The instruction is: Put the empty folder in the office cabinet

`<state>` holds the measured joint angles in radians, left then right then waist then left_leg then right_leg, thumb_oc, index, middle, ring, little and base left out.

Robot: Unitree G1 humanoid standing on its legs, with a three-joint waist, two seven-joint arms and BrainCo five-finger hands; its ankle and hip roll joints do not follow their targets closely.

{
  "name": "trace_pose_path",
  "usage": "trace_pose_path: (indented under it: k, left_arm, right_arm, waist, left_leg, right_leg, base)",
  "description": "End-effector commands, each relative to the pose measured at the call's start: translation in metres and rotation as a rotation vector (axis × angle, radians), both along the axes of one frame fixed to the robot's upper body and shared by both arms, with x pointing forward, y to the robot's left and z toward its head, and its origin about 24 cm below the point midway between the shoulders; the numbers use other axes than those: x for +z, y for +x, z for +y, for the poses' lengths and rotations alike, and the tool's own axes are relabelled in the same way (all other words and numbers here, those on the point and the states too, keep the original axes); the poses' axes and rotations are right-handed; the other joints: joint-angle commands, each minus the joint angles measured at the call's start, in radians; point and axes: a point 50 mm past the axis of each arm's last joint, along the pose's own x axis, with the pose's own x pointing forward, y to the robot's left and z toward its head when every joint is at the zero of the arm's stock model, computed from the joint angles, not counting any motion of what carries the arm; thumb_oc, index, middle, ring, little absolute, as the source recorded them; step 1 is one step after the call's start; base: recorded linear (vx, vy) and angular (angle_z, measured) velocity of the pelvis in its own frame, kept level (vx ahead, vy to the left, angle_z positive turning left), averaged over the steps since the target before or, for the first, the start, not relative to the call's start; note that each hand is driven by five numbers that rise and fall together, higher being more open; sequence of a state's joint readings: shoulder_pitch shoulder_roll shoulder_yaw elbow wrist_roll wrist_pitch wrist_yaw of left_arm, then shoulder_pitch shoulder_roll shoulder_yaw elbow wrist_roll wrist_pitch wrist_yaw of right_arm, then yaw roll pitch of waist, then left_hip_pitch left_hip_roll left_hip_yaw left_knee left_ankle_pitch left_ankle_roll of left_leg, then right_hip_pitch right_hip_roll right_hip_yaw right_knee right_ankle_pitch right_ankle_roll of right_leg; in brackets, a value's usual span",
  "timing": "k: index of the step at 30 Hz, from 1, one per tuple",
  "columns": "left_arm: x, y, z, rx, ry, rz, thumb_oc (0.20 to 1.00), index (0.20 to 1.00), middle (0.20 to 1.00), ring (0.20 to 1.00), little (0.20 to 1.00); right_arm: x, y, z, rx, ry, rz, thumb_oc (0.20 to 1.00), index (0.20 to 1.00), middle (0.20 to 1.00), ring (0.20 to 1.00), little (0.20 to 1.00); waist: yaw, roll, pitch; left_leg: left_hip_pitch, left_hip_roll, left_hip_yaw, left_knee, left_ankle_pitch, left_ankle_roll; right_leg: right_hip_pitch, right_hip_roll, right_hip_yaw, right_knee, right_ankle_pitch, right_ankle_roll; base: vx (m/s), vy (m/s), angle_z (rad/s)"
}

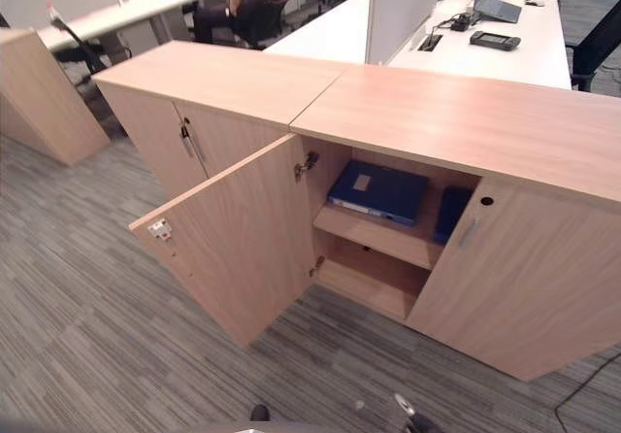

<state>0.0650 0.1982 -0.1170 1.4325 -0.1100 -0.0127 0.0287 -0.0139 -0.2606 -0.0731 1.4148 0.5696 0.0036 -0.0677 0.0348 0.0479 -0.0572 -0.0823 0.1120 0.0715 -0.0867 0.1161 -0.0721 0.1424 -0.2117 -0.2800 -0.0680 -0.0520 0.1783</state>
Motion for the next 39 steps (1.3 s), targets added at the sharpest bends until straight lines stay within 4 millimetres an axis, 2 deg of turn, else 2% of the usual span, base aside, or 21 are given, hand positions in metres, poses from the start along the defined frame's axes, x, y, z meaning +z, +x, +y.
trace_pose_path:
  k: [1, 2, 4, 5, 6, 7, 8, 10, 11, 14, 20, 23, 25, 30, 31, 34, 35, 36, 39]
  left_arm:
    - [0.003, 0.021, 0.009, 0.039, 0.023, -0.045, 1.0, 1.0, 1.0, 1.0, 1.0]
    - [0.005, 0.024, 0.014, 0.072, 0.04, -0.062, 1.0, 1.0, 1.0, 1.0, 1.0]
    - [0.006, 0.028, 0.016, 0.105, 0.046, -0.085, 1.0, 1.0, 1.0, 1.0, 1.0]
    - [0.006, 0.028, 0.016, 0.105, 0.046, -0.086, 1.0, 1.0, 1.0, 1.0, 1.0]
    - [0.005, 0.029, 0.014, 0.114, 0.048, -0.09, 1.0, 1.0, 1.0, 1.0, 1.0]
    - [0.005, 0.028, 0.014, 0.112, 0.048, -0.089, 1.0, 1.0, 1.0, 1.0, 1.0]
    - [0.005, 0.028, 0.014, 0.112, 0.048, -0.089, 1.0, 1.0, 1.0, 1.0, 1.0]
    - [0.006, 0.027, 0.016, 0.136, 0.06, -0.101, 1.0, 1.0, 1.0, 1.0, 1.0]
    - [0.006, 0.027, 0.018, 0.146, 0.065, -0.109, 1.0, 1.0, 1.0, 1.0, 1.0]
    - [0.007, 0.032, 0.021, 0.169, 0.073, -0.144, 1.0, 1.0, 1.0, 1.0, 1.0]
    - [0.019, 0.055, 0.044, 0.281, 0.127, -0.317, 1.0, 1.0, 1.0, 1.0, 1.0]
    - [0.03, 0.075, 0.055, 0.298, 0.151, -0.43, 1.0, 1.0, 1.0, 1.0, 1.0]
    - [0.042, 0.095, 0.063, 0.287, 0.167, -0.541, 1.0, 1.0, 1.0, 1.0, 1.0]
    - [0.067, 0.127, 0.078, 0.249, 0.207, -0.689, 1.0, 1.0, 1.0, 1.0, 1.0]
    - [0.077, 0.141, 0.084, 0.252, 0.224, -0.744, 1.0, 1.0, 1.0, 1.0, 1.0]
    - [0.092, 0.159, 0.09, 0.344, 0.198, -0.851, 1.0, 1.0, 1.0, 1.0, 1.0]
    - [0.092, 0.159, 0.09, 0.345, 0.198, -0.851, 1.0, 1.0, 1.0, 1.0, 1.0]
    - [0.1, 0.169, 0.091, 0.374, 0.176, -0.901, 1.0, 1.0, 1.0, 1.0, 1.0]
    - [0.105, 0.177, 0.094, 0.386, 0.173, -0.923, 1.0, 1.0, 1.0, 1.0, 1.0]
  right_arm:
    - [-0.002, 0.023, 0.019, -0.037, 0.049, -0.067, 1.0, 1.0, 1.0, 1.0, 1.0]
    - [-0.002, 0.02, 0.018, -0.032, 0.041, -0.052, 1.0, 1.0, 1.0, 1.0, 1.0]
    - [-0.001, 0.025, 0.016, -0.002, 0.022, -0.061, 1.0, 1.0, 1.0, 1.0, 1.0]
    - [-0.001, 0.025, 0.016, -0.002, 0.022, -0.061, 1.0, 1.0, 1.0, 1.0, 1.0]
    - [0.0, 0.029, 0.014, 0.001, 0.011, -0.074, 1.0, 1.0, 1.0, 1.0, 1.0]
    - [0.0, 0.029, 0.015, 0.001, 0.011, -0.079, 1.0, 1.0, 1.0, 1.0, 1.0]
    - [0.0, 0.029, 0.015, 0.001, 0.011, -0.079, 1.0, 1.0, 1.0, 1.0, 1.0]
    - [0.001, 0.025, 0.011, -0.034, 0.004, -0.091, 1.0, 1.0, 1.0, 1.0, 1.0]
    - [0.001, 0.023, 0.01, -0.042, 0.0, -0.089, 1.0, 1.0, 1.0, 1.0, 1.0]
    - [0.001, 0.017, 0.006, -0.069, -0.006, -0.078, 1.0, 1.0, 1.0, 1.0, 1.0]
    - [0.003, 0.012, -0.005, -0.119, -0.028, -0.076, 1.0, 1.0, 1.0, 1.0, 1.0]
    - [0.004, 0.011, -0.008, -0.133, -0.032, -0.078, 1.0, 1.0, 1.0, 1.0, 1.0]
    - [0.005, 0.01, -0.011, -0.144, -0.039, -0.077, 1.0, 1.0, 1.0, 1.0, 1.0]
    - [0.006, 0.008, -0.015, -0.144, -0.045, -0.073, 1.0, 1.0, 1.0, 1.0, 1.0]
    - [0.006, 0.006, -0.017, -0.14, -0.049, -0.067, 1.0, 1.0, 1.0, 1.0, 1.0]
    - [0.006, 0.004, -0.018, -0.134, -0.049, -0.06, 1.0, 1.0, 1.0, 1.0, 1.0]
    - [0.006, 0.004, -0.018, -0.134, -0.049, -0.059, 1.0, 1.0, 1.0, 1.0, 1.0]
    - [0.006, 0.004, -0.017, -0.13, -0.046, -0.061, 1.0, 1.0, 1.0, 1.0, 1.0]
    - [0.006, 0.004, -0.015, -0.122, -0.039, -0.06, 1.0, 1.0, 1.0, 1.0, 1.0]
  waist:
    - [-0.018, -0.023, 0.051]
    - [-0.017, -0.038, 0.078]
    - [0.006, -0.054, 0.114]
    - [0.005, -0.053, 0.114]
    - [0.015, -0.06, 0.122]
    - [0.016, -0.057, 0.117]
    - [0.016, -0.057, 0.117]
    - [0.014, -0.048, 0.081]
    - [0.012, -0.046, 0.071]
    - [0.008, -0.041, 0.056]
    - [0.016, -0.017, 0.055]
    - [0.017, -0.012, 0.054]
    - [0.018, -0.01, 0.051]
    - [0.011, -0.011, 0.04]
    - [0.006, -0.011, 0.036]
    - [0.0, -0.013, 0.034]
    - [0.0, -0.013, 0.034]
    - [-0.003, -0.013, 0.031]
    - [-0.009, -0.011, 0.027]
  left_leg:
    - [0.029, -0.067, 0.026, 0.079, -0.147, 0.006]
    - [0.0, -0.034, 0.02, 0.159, -0.153, -0.013]
    - [-0.039, -0.018, -0.046, 0.262, -0.166, -0.037]
    - [-0.04, -0.018, -0.046, 0.263, -0.167, -0.037]
    - [-0.043, -0.01, -0.118, 0.259, -0.166, -0.05]
    - [-0.031, -0.003, -0.143, 0.225, -0.166, -0.042]
    - [-0.03, -0.003, -0.143, 0.224, -0.166, -0.042]
    - [0.011, -0.018, -0.178, 0.114, -0.154, -0.034]
    - [0.018, -0.026, -0.182, 0.101, -0.148, -0.033]
    - [0.034, -0.039, -0.175, 0.079, -0.144, -0.027]
    - [0.075, -0.057, -0.153, 0.06, -0.147, -0.011]
    - [0.084, -0.059, -0.144, 0.056, -0.151, -0.006]
    - [0.091, -0.061, -0.138, 0.05, -0.153, -0.002]
    - [0.113, -0.062, -0.124, 0.03, -0.153, 0.002]
    - [0.119, -0.063, -0.12, 0.026, -0.154, 0.003]
    - [0.128, -0.063, -0.118, 0.022, -0.155, 0.005]
    - [0.129, -0.063, -0.118, 0.021, -0.155, 0.005]
    - [0.132, -0.063, -0.114, 0.019, -0.156, 0.006]
    - [0.138, -0.063, -0.109, 0.016, -0.157, 0.006]
  right_leg:
    - [-0.124, 0.021, 0.044, 0.048, 0.004, -0.024]
    - [-0.122, 0.031, 0.04, 0.062, -0.008, -0.042]
    - [-0.124, 0.036, 0.051, 0.077, -0.01, -0.061]
    - [-0.124, 0.037, 0.05, 0.077, -0.01, -0.061]
    - [-0.12, 0.041, 0.059, 0.07, -0.004, -0.06]
    - [-0.117, 0.05, 0.063, 0.063, 0.001, -0.056]
    - [-0.117, 0.05, 0.063, 0.063, 0.001, -0.056]
    - [-0.12, 0.063, 0.069, 0.041, 0.015, -0.05]
    - [-0.122, 0.064, 0.069, 0.031, 0.019, -0.051]
    - [-0.113, 0.067, 0.068, 0.007, 0.025, -0.05]
    - [-0.092, 0.063, 0.079, -0.012, 0.034, -0.04]
    - [-0.094, 0.063, 0.087, -0.017, 0.039, -0.034]
    - [-0.096, 0.062, 0.092, -0.019, 0.042, -0.028]
    - [-0.09, 0.062, 0.103, -0.019, 0.041, -0.022]
    - [-0.088, 0.063, 0.107, -0.019, 0.04, -0.02]
    - [-0.084, 0.063, 0.111, -0.019, 0.04, -0.018]
    - [-0.084, 0.063, 0.112, -0.019, 0.04, -0.018]
    - [-0.084, 0.064, 0.113, -0.019, 0.039, -0.016]
    - [-0.083, 0.064, 0.119, -0.019, 0.039, -0.014]
  base:
    - [-0.09, -0.174, 0.2]
    - [-0.11, -0.139, 0.29]
    - [-0.12, -0.104, 0.14]
    - [-0.1, -0.012, 0.05]
    - [-0.05, 0.005, 0.09]
    - [-0.05, 0.005, 0.11]
    - [0.01, 0.017, 0.06]
    - [0.06, 0.067, -0.04]
    - [0.05, 0.064, -0.11]
    - [0.04, 0.091, -0.16]
    - [0.03, 0.084, -0.1]
    - [0.0, 0.05, -0.15]
    - [0.01, 0.041, -0.15]
    - [0.02, 0.028, -0.13]
    - [0.03, 0.021, -0.18]
    - [0.01, 0.011, -0.14]
    - [0.01, 0.005, -0.09]
    - [0.0, 0.003, -0.07]
    - [0.0, 0.005, -0.03]
